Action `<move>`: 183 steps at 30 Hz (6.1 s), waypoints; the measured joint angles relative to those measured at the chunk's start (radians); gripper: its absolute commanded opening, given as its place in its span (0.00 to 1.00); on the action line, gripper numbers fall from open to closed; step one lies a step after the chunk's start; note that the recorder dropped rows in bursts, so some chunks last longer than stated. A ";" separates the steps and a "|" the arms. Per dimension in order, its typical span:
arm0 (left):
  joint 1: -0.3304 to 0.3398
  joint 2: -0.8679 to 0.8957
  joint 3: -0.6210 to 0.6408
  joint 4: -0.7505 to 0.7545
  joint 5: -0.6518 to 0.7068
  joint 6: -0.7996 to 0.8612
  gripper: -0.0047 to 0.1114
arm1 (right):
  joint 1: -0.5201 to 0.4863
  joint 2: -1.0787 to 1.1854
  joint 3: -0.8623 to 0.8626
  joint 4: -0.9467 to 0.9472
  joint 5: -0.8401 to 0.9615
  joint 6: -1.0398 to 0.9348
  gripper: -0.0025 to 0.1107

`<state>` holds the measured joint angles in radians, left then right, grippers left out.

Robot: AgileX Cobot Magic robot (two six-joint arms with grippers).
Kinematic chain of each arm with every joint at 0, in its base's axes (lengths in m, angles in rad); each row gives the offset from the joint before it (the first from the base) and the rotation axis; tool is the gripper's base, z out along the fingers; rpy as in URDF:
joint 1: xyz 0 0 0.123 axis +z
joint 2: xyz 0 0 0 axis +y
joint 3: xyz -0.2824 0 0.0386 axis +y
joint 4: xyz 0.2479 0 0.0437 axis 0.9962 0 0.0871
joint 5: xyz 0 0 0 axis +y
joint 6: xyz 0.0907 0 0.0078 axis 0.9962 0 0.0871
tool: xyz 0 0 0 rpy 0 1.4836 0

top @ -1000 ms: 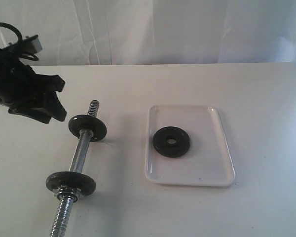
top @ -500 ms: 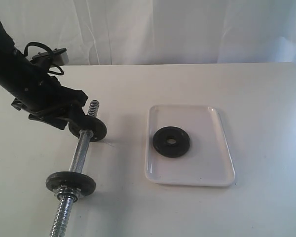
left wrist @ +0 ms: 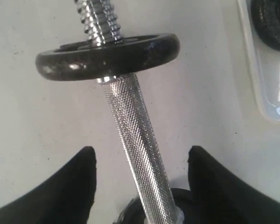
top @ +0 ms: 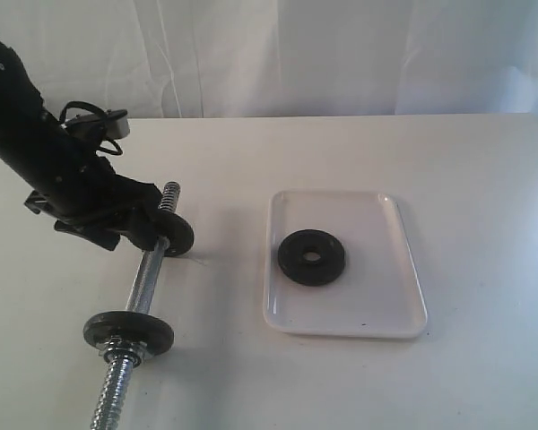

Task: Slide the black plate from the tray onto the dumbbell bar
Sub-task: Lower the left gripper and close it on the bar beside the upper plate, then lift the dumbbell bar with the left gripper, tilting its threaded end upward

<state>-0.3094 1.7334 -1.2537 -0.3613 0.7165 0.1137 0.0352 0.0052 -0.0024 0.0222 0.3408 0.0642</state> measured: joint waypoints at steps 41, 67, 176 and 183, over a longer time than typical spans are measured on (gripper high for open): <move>-0.053 0.163 0.000 -0.039 -0.116 -0.030 0.57 | 0.000 0.000 0.000 0.000 0.000 0.000 0.02; -0.056 0.209 0.000 -0.039 -0.114 -0.030 0.53 | 0.000 0.000 0.000 0.000 0.000 0.000 0.02; -0.064 0.018 0.020 -0.187 0.169 0.816 0.04 | 0.000 0.000 0.000 0.000 0.000 0.000 0.02; -0.064 0.018 0.020 -0.187 0.169 0.840 0.04 | 0.000 0.000 0.000 0.000 0.000 0.000 0.02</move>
<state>-0.3731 1.7510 -1.2340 -0.5487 0.8852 0.9539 0.0352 0.0052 -0.0024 0.0222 0.3408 0.0642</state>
